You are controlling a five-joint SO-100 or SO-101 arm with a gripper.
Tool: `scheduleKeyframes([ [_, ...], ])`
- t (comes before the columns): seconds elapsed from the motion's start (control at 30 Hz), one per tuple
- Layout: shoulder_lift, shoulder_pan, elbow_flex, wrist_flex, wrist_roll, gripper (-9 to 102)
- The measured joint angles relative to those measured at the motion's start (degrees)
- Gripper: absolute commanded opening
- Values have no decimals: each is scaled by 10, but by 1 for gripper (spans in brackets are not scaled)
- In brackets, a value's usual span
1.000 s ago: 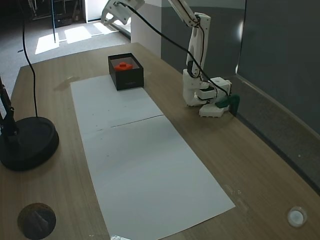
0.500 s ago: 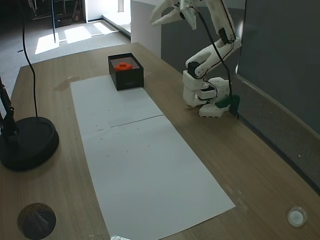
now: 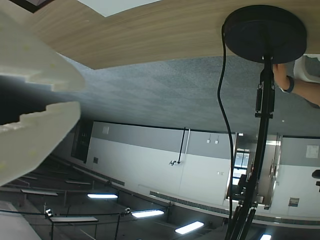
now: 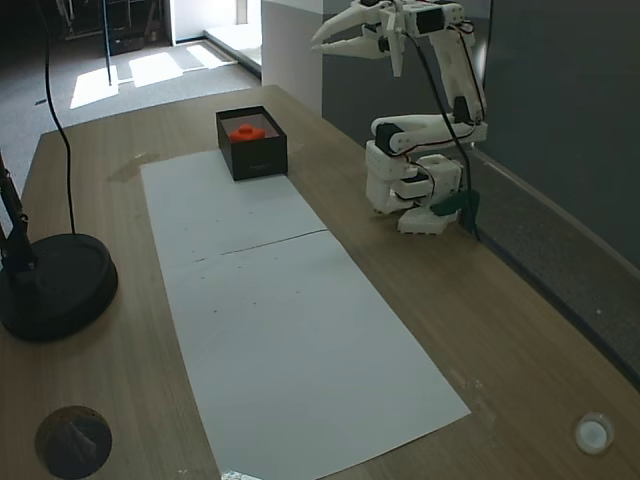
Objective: Grab a orange square and put it in the box.
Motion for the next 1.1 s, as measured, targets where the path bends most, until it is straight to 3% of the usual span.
scheduleKeyframes([
  [0.3,9,0,134,-119,0,0],
  [0.73,67,0,151,-123,56,0],
  [1.1,164,1,294,-127,56,0],
])
